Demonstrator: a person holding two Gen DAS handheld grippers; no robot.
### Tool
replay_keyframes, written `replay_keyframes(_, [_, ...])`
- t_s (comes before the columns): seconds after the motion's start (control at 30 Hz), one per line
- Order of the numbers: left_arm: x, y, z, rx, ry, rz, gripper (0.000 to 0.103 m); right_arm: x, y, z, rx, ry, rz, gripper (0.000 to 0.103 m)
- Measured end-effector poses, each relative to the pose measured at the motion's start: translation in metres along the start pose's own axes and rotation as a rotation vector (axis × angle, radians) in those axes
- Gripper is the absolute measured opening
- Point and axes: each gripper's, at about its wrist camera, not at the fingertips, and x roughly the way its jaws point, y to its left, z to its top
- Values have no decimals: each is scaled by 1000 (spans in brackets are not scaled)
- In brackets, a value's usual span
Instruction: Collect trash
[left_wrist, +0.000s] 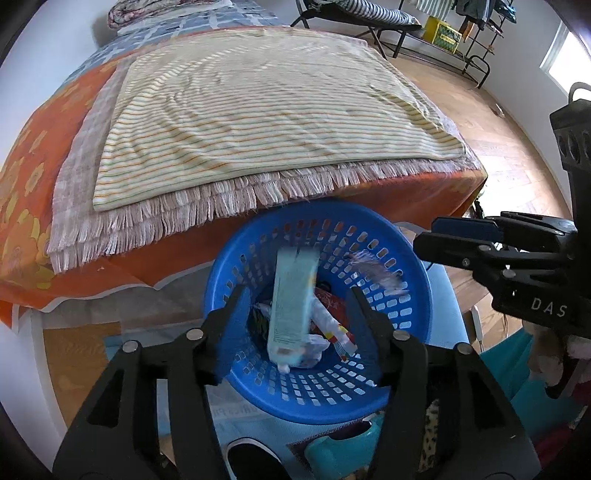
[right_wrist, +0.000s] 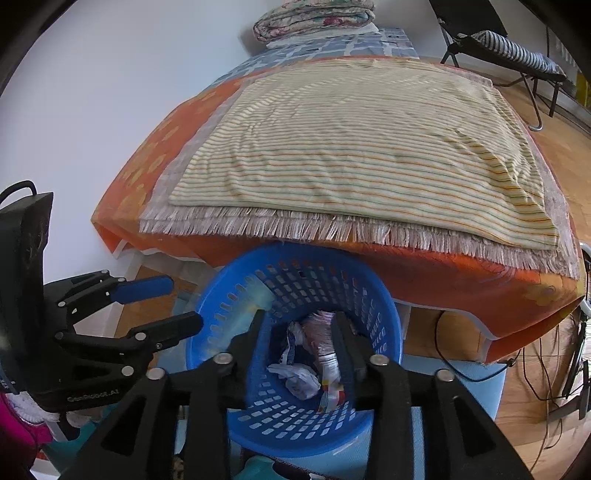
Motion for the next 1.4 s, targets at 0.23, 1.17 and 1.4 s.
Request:
replay_keyframes(0.23, [0,1,0,-8,3,16,58,-4,-3,1,8,-17,-25,65])
replay_keyframes(1.17, [-30,22,21,-111,-79,74,80,-31,-5,22,22,-108,-117,91])
replay_keyframes(1.4, [-49,24,34,-128,-132,75,80,-47,-2,38,6,-154,-112,91])
